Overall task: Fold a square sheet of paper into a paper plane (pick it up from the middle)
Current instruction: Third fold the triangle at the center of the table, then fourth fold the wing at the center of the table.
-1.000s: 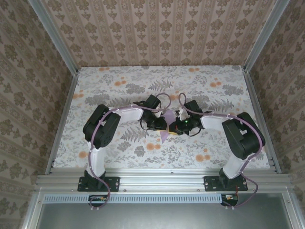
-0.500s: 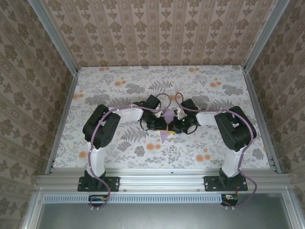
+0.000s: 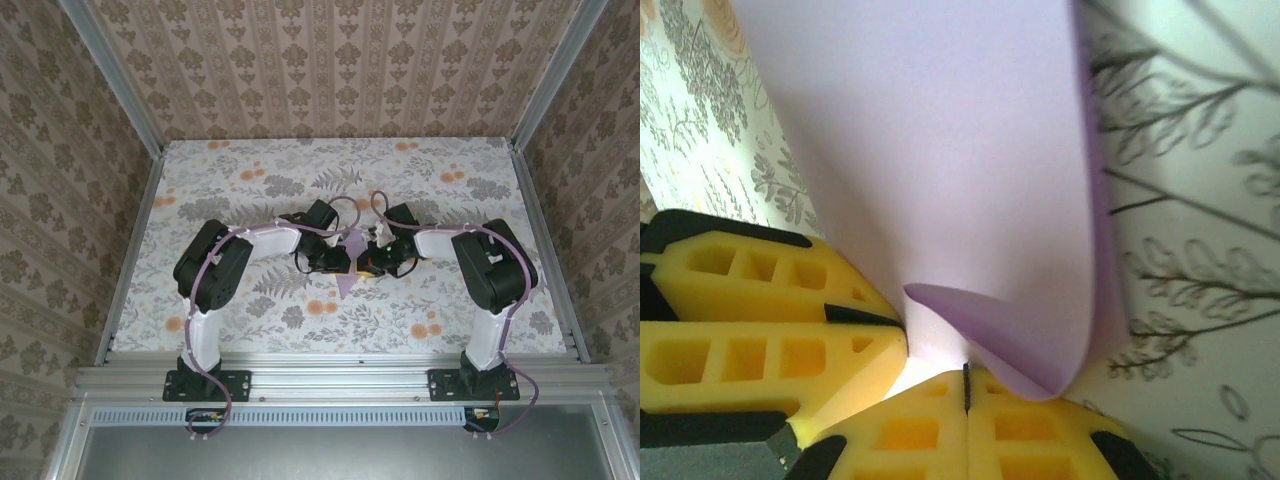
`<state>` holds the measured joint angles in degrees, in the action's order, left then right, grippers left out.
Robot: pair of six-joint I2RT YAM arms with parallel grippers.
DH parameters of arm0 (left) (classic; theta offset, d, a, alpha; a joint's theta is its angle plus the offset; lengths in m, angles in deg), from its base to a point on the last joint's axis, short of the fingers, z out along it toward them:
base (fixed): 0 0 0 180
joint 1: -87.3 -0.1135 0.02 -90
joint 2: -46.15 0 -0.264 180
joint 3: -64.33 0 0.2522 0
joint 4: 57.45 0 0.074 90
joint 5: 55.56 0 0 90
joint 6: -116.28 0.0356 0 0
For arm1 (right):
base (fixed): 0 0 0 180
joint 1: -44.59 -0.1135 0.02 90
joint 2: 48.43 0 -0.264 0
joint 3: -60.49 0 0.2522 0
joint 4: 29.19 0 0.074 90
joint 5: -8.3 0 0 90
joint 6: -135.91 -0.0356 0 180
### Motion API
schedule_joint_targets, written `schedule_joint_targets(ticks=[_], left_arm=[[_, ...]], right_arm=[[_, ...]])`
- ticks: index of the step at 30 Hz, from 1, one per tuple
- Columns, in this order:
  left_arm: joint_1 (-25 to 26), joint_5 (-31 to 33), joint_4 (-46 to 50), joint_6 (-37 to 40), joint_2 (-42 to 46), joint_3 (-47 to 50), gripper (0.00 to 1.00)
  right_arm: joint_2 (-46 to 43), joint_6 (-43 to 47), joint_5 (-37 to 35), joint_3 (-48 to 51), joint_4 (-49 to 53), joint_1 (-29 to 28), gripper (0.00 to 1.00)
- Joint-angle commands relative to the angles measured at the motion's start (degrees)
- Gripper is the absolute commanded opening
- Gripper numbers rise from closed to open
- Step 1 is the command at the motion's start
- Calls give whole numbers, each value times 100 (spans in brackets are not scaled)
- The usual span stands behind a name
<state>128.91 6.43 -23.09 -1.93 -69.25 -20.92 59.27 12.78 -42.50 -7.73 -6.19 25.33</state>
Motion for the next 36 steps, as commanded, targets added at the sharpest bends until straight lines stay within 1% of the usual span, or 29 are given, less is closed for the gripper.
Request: schedule_joint_targets(ticks=[1, 11, 18, 23, 26, 30, 36], left_arm=[[41, 1269, 815, 242, -677, 468, 17], [58, 1289, 831, 262, -643, 507, 17], [58, 1230, 811, 250, -607, 512, 17], [58, 1106, 745, 205, -527, 469, 17], [58, 1021, 722, 183, -459, 381, 18], [66, 955, 717, 150, -371, 302, 18], [65, 938, 735, 147, -367, 279, 17]], right_arm=[[92, 121, -539, -153, 169, 201, 8], [182, 204, -589, -310, 175, 623, 8], [110, 274, -508, -465, 310, 674, 8], [-288, 232, -295, -243, 289, 582, 9], [-414, 120, -58, -68, 182, 467, 13], [-501, -13, -26, 103, 92, 277, 20], [-308, -20, -203, 94, 132, 166, 22]])
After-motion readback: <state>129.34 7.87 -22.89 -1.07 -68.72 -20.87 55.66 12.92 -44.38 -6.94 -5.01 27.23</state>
